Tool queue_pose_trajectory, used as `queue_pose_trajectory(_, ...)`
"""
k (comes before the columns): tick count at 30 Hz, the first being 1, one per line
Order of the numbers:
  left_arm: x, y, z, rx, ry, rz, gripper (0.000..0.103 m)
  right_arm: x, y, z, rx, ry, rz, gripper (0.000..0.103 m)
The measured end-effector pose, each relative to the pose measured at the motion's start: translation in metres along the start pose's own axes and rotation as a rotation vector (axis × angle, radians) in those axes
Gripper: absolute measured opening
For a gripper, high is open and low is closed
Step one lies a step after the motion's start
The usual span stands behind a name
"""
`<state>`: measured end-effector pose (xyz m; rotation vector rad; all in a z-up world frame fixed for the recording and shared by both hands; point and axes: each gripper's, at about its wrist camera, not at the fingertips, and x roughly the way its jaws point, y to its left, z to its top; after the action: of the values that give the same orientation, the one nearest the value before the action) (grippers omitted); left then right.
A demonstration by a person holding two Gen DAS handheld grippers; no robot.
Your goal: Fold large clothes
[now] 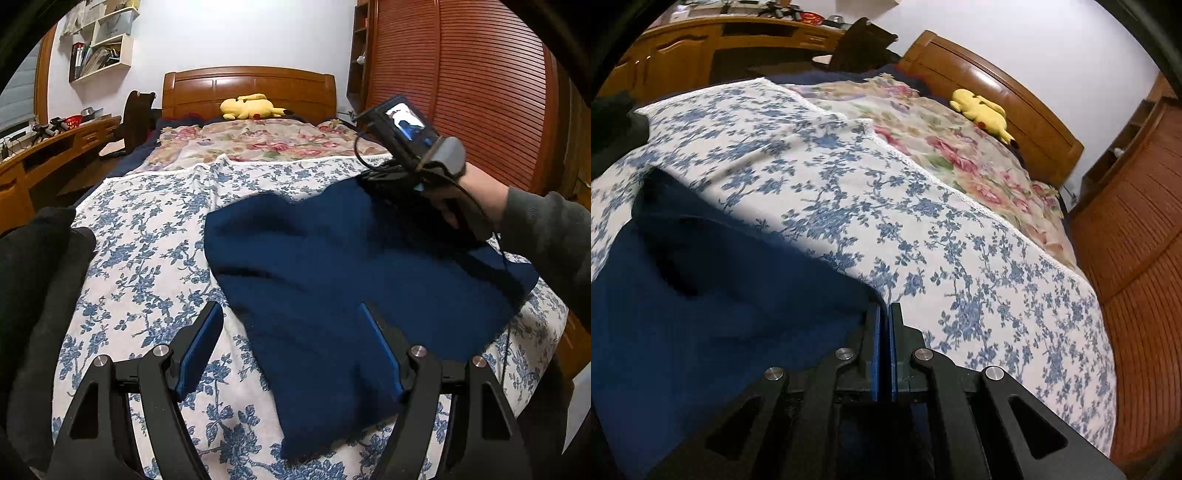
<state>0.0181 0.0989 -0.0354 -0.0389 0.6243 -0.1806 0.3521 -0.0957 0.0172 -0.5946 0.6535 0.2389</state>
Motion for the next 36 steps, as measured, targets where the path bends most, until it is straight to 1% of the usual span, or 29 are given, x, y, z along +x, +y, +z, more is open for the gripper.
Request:
queue_pose_trajectory(1,0.001,-0.001,0.001,-0.001,-0.001,-0.005,0.076,0.003,-0.002,0.003,0.024,0.01,0.017,0.017)
queue_pose_trajectory(2,0.001,-0.002,0.002,-0.002,-0.003,-0.009,0.076,0.003,-0.006,0.0,0.053,0.011,0.024,0.023)
queue_pose_trajectory(3,0.002,-0.005,0.003,0.0,-0.004,-0.016,0.076,0.004,-0.01,0.003,0.078,-0.002,0.031,0.036)
queue_pose_trajectory(4,0.003,-0.008,0.004,0.002,-0.006,-0.02,0.076,-0.001,-0.015,0.003,0.091,-0.02,0.033,0.047)
queue_pose_trajectory(6,0.005,-0.014,0.007,0.009,-0.01,-0.032,0.076,-0.022,-0.023,-0.003,0.105,-0.065,0.045,0.052)
queue_pose_trajectory(7,0.005,-0.017,0.008,0.014,-0.011,-0.037,0.076,-0.03,-0.028,-0.007,0.111,-0.079,0.049,0.053)
queue_pose_trajectory(9,0.007,-0.025,0.009,0.023,-0.012,-0.048,0.076,-0.044,-0.037,-0.02,0.115,-0.092,0.052,0.054)
queue_pose_trajectory(12,0.011,-0.035,0.011,0.035,-0.008,-0.063,0.076,-0.06,-0.051,-0.052,0.125,-0.093,0.043,0.055)
queue_pose_trajectory(16,0.018,-0.05,0.012,0.057,0.0,-0.08,0.076,-0.053,-0.077,-0.1,0.145,-0.02,0.012,0.055)
queue_pose_trajectory(19,0.024,-0.058,0.012,0.064,0.009,-0.089,0.076,-0.034,-0.104,-0.131,0.205,0.065,-0.006,0.055)
queue_pose_trajectory(23,0.031,-0.064,0.011,0.068,0.018,-0.099,0.076,-0.003,-0.138,-0.162,0.316,0.148,-0.011,0.055)
queue_pose_trajectory(26,0.035,-0.069,0.011,0.074,0.025,-0.102,0.076,0.028,-0.156,-0.17,0.395,0.21,0.009,0.055)
queue_pose_trajectory(29,0.039,-0.071,0.01,0.08,0.034,-0.106,0.076,0.055,-0.178,-0.181,0.55,0.291,0.102,0.055)
queue_pose_trajectory(30,0.041,-0.071,0.01,0.081,0.039,-0.105,0.076,0.058,-0.185,-0.182,0.594,0.289,0.108,0.055)
queue_pose_trajectory(32,0.043,-0.071,0.011,0.085,0.044,-0.102,0.076,0.062,-0.192,-0.179,0.62,0.277,0.117,0.055)
queue_pose_trajectory(33,0.044,-0.071,0.011,0.084,0.045,-0.103,0.076,0.065,-0.192,-0.176,0.618,0.275,0.127,0.052)
queue_pose_trajectory(34,0.044,-0.07,0.011,0.081,0.046,-0.105,0.076,0.066,-0.191,-0.174,0.608,0.277,0.133,0.039)
queue_pose_trajectory(35,0.044,-0.071,0.011,0.08,0.046,-0.107,0.076,0.069,-0.189,-0.169,0.589,0.278,0.136,0.034)
queue_pose_trajectory(36,0.044,-0.07,0.011,0.079,0.045,-0.108,0.076,0.069,-0.188,-0.168,0.572,0.277,0.136,0.021)
